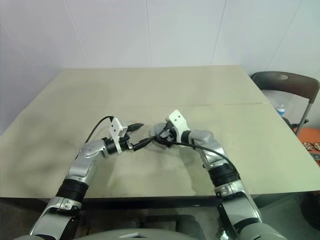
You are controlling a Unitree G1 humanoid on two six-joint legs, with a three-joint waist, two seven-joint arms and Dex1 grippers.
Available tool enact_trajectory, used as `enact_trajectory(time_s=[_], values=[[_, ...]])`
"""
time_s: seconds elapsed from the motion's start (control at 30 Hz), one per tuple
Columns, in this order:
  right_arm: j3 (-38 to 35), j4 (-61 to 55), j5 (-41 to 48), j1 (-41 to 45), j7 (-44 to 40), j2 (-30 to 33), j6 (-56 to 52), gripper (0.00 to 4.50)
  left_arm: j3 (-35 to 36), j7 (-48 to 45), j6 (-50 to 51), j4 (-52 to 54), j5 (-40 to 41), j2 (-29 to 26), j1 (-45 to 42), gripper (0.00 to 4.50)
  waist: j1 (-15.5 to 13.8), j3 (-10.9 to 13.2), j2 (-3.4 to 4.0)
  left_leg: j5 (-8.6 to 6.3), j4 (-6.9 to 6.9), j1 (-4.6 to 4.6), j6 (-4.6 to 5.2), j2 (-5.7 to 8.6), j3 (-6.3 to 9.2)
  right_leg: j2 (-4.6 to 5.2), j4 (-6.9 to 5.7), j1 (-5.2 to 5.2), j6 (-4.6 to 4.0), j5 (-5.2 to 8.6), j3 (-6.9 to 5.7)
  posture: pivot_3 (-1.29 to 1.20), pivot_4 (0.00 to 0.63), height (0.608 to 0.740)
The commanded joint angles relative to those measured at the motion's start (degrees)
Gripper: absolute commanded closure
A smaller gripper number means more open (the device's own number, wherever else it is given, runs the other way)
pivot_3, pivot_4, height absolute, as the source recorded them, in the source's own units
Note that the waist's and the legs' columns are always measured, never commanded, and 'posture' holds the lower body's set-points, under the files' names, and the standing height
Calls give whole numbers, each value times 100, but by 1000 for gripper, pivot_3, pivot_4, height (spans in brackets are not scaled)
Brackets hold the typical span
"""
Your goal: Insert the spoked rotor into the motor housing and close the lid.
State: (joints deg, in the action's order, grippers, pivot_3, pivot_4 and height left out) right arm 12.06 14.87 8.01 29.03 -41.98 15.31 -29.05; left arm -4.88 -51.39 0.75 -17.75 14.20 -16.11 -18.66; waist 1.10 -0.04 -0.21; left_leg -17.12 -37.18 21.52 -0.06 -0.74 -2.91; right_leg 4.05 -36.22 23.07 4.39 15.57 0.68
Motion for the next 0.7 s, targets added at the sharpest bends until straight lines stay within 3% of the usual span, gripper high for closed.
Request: enact_trajectory(time_s=[0.03, 0.1, 0.43, 0.7], values=[[86, 110, 8, -63, -113, -21, -69, 896, 52, 30, -32, 225, 27, -42, -46, 169, -7, 0, 0, 0, 0, 0, 0, 0, 0, 0, 0, 0, 0, 0, 0, 0, 0, 740], [117, 95, 2, -78, -158, -19, -62, 1439, 55, 38, -37, 223, 31, -46, -41, 169, -5, 0, 0, 0, 5, 2, 0, 0, 0, 0, 1, 3, 2, -1, -1, 0, 0, 740], [207, 202, -205, -32, -149, 77, -28, 1455, 104, 44, -62, 180, 54, -90, -40, 169, -5, 0, 0, 0, 6, 2, 0, 0, -1, -1, 2, 3, 2, -1, -4, 0, 0, 740], [335, 64, -221, 234, -205, 252, -941, 1455, 99, 50, -61, 176, 60, -113, -27, 169, -26, -2, -2, 0, -4, -6, 0, 0, 1, 0, 1, -10, 0, 0, -4, 0, 0, 740]])
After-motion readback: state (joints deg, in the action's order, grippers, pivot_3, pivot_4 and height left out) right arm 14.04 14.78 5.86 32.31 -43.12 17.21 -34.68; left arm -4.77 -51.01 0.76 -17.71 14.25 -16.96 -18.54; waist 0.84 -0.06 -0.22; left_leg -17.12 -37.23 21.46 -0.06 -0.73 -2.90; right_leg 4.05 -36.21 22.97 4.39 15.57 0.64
